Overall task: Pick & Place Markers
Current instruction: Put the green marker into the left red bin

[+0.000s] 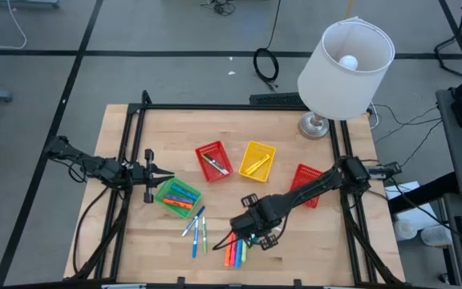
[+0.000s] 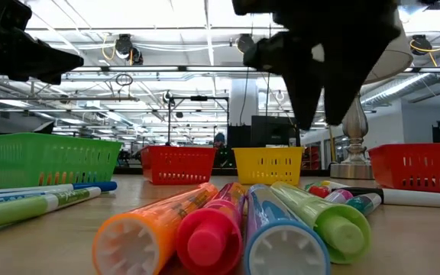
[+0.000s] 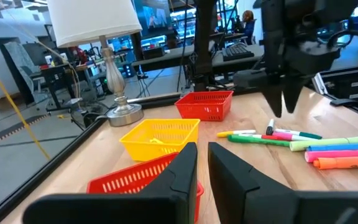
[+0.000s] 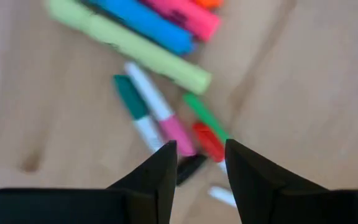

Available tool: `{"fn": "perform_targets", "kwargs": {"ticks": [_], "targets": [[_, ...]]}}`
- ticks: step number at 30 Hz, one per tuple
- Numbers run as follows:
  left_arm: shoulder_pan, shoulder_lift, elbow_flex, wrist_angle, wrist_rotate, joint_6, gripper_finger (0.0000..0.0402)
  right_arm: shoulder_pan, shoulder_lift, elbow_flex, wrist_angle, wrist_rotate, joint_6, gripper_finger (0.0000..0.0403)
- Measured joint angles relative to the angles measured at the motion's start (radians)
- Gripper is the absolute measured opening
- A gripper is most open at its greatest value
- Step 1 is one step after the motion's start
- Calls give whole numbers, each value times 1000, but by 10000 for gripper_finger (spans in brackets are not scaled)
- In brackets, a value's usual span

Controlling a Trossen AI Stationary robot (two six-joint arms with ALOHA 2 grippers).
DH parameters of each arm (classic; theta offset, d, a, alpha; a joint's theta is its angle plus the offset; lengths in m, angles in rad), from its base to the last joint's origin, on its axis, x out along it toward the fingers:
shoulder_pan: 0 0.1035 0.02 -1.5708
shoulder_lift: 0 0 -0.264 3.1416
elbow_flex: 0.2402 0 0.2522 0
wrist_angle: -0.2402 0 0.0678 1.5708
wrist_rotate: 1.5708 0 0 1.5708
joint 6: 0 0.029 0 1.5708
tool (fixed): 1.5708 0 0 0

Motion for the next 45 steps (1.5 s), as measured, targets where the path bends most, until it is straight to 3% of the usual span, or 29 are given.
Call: {"fn": "perform_targets", "kwargs": {"ticks": [7,22,28,38,41,45], "targets": [[0,0,0,0,0,0,49,-33,-95,-205,159,148,-78,110],[0,0,0,-1,0,-21,49,-73,-238,-409,444,132,-96,91],[0,0,0,-1,0,-23,49,-73,-240,-413,548,107,-101,90],[0,0,0,-1,0,-23,49,-73,-230,-407,904,26,-131,88],[0,0,0,-1,0,-23,49,-73,-202,-357,894,23,-157,87],[0,0,0,-1,0,-25,49,-73,-95,-184,823,-1,-180,87]]}}
